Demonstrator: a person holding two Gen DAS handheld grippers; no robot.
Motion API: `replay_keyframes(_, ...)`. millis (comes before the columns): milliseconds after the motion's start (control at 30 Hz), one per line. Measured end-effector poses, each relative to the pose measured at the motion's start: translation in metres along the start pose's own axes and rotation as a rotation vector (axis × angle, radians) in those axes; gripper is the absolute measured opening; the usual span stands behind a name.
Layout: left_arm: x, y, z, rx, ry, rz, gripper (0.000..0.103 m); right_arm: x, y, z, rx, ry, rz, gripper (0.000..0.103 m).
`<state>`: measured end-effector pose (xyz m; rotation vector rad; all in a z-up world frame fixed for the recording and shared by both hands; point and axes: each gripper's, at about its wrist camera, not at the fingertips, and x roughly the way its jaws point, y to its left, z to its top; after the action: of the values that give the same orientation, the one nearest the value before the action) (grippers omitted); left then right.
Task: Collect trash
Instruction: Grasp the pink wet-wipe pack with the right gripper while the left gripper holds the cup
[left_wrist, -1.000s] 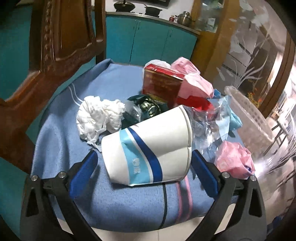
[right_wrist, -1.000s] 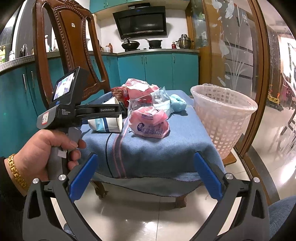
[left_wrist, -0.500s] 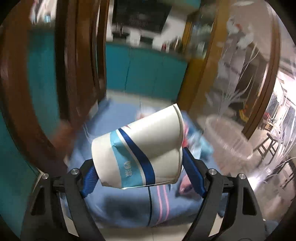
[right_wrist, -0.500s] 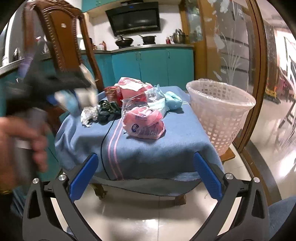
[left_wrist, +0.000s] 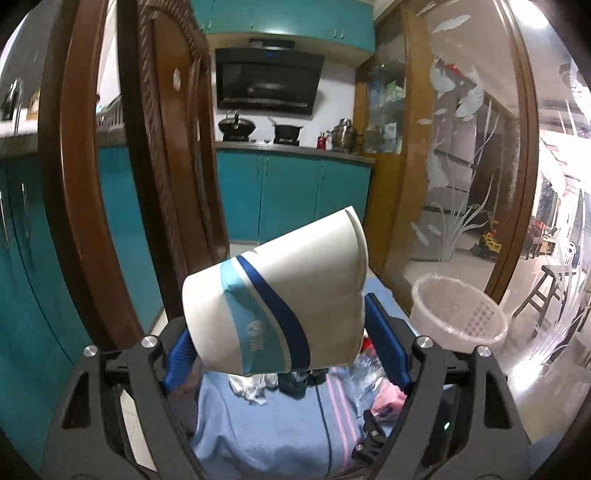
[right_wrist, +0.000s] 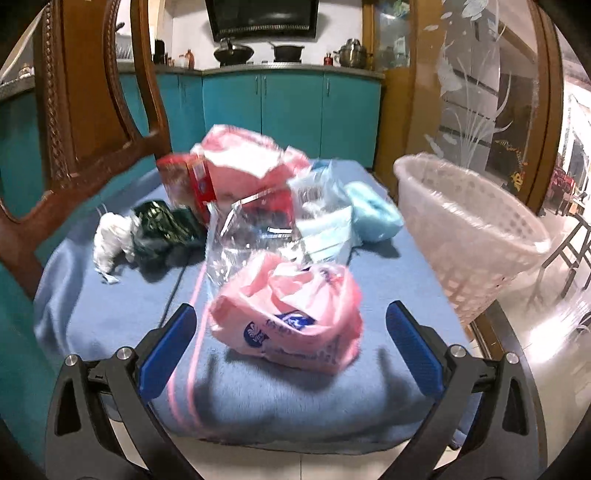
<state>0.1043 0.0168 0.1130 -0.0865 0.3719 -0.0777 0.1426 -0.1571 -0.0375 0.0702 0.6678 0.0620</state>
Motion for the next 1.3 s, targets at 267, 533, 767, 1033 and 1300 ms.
replay_keyframes(267,0.011,0.011,-0.017,-0.027,0.041,-0.015,0.082,-0.031,-0.011,-0.003,0.045,-0.038,0.047,0.058)
replay_keyframes(533,0.013,0.013,-0.019,-0.03,0.091,-0.027,0.082,-0.093,-0.008,0.037,-0.015,-0.132,0.121,0.057)
replay_keyframes(767,0.016,0.008,-0.02,-0.017,0.113,-0.014,0.082,-0.109,-0.018,0.064,-0.094,-0.2,0.137,0.057)
replay_keyframes(1033,0.025,-0.012,-0.027,0.043,0.131,0.016,0.082,-0.107,-0.034,0.06,-0.036,-0.215,0.187,0.057)
replay_keyframes(1300,0.038,-0.026,-0.033,0.06,0.163,0.012,0.082,-0.099,-0.032,0.061,-0.04,-0.185,0.209,0.057)
